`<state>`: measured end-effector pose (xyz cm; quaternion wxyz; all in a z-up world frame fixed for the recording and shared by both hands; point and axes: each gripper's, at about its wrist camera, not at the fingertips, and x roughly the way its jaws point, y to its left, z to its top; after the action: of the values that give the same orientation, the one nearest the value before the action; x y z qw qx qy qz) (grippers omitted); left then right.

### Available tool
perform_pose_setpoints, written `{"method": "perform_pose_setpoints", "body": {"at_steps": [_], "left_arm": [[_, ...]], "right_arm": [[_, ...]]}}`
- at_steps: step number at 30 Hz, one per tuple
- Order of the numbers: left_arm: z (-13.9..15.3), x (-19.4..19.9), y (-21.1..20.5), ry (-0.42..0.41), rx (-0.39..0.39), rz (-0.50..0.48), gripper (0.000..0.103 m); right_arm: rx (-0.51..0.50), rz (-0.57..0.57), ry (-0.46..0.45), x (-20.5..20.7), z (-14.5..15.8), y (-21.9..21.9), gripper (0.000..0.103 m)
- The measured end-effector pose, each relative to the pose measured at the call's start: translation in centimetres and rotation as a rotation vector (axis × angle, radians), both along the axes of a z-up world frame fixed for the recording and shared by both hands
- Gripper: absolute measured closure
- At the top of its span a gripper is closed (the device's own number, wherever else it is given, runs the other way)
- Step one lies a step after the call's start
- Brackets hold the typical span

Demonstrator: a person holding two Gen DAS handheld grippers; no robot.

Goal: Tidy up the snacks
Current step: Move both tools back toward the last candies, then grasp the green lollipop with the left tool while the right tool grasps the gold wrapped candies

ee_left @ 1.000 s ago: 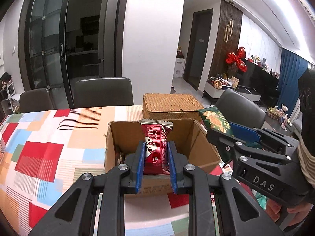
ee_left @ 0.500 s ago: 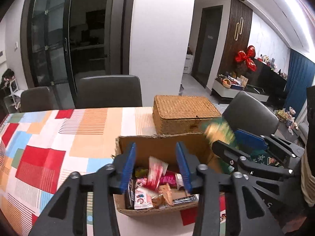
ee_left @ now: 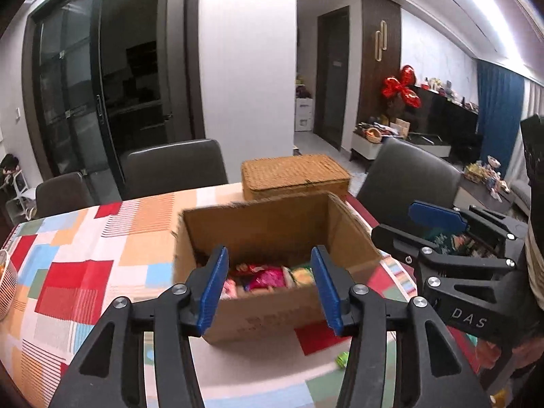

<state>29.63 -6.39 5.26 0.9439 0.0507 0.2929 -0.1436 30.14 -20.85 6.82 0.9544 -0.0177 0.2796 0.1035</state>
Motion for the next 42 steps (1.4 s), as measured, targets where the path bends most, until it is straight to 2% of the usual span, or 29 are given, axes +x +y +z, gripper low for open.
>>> {"method": "perform_pose_setpoints", "body": {"at_steps": [8,18,29,42], "left_arm": [[-2.9,-5.1,-2.5,0.049,0.022,-0.058,0.051],[-7.7,-8.4,-3.6,0.152,0.006,-0.116,0.051],[-13.5,-6.9,-4.5,0.268,0.006,-0.164,0.051],[-17.2,-2.8,-6.5,0.333,0.017,-0.194,0.054]], "right_arm": [[-0.002,-0.039,0.014,-5.7,-2.1,-2.8,0.044],[-0.005,-0.073,0.110,-10.7,-6.9,-4.9,0.044],[0.017,-0.104,0.204,-10.9,-12.1,-5.6,0.044],[0.070,-0.129,0.297,-8.3,-16.0,-6.5,0.045]]}}
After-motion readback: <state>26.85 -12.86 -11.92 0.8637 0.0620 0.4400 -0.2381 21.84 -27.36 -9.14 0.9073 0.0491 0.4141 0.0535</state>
